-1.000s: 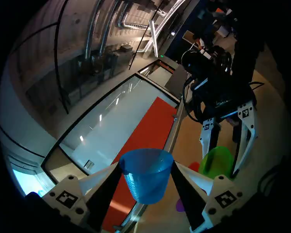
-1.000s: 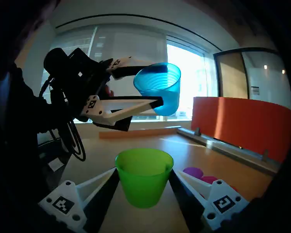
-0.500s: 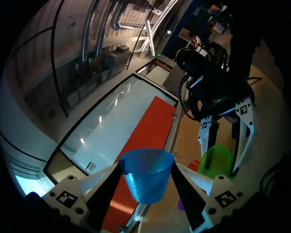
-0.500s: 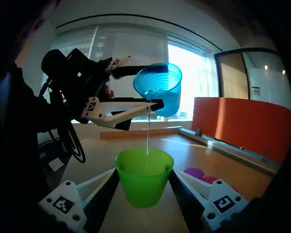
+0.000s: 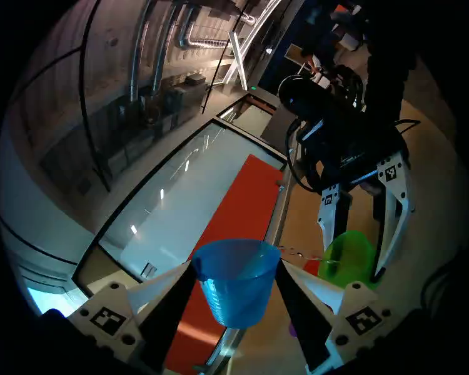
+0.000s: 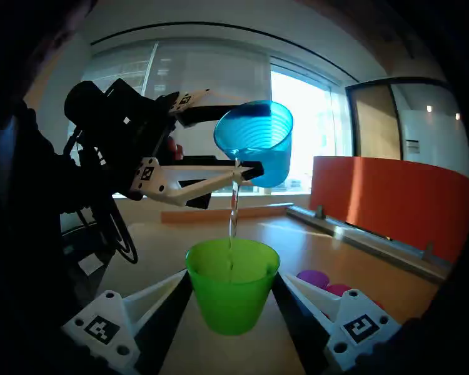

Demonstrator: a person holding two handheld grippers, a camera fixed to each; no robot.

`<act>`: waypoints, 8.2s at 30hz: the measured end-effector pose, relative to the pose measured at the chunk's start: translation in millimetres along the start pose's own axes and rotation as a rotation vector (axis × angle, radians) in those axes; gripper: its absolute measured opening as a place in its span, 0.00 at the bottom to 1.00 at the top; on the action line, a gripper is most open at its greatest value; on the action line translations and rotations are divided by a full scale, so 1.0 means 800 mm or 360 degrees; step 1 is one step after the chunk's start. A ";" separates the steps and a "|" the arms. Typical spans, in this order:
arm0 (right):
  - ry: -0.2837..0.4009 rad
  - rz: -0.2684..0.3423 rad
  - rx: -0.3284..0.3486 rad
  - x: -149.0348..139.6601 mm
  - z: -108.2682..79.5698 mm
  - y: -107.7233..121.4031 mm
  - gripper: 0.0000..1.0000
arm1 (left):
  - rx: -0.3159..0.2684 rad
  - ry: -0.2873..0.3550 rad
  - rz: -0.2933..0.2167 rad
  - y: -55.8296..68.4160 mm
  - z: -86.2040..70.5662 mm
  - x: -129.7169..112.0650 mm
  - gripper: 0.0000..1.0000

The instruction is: Pour water

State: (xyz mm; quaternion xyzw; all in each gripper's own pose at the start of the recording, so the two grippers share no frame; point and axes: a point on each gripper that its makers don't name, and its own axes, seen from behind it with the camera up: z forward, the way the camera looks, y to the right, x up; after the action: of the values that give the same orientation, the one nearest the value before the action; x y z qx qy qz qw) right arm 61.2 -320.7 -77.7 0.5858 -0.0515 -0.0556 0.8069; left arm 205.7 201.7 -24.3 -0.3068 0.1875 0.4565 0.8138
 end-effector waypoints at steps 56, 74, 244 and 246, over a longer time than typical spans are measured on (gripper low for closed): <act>0.0020 -0.0006 -0.0003 -0.001 -0.002 0.000 0.88 | 0.0005 -0.0002 0.0133 0.003 0.003 0.007 0.86; 0.0023 -0.0005 -0.0002 0.001 -0.001 -0.001 0.88 | 0.0001 0.0002 0.0191 0.002 0.003 0.013 0.86; 0.0028 -0.0042 -0.0015 0.009 0.001 0.003 0.88 | -0.0017 0.0065 0.0631 0.007 -0.002 0.034 0.86; 0.0029 -0.0042 -0.0015 0.009 0.001 0.004 0.88 | -0.0017 0.0068 0.0644 0.008 -0.003 0.035 0.86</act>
State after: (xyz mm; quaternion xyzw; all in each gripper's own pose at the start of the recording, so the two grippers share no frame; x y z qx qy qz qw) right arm 68.6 -322.0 -74.5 0.5832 -0.0362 -0.0611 0.8092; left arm 214.7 220.6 -44.4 -0.2767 0.2601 0.6051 0.6998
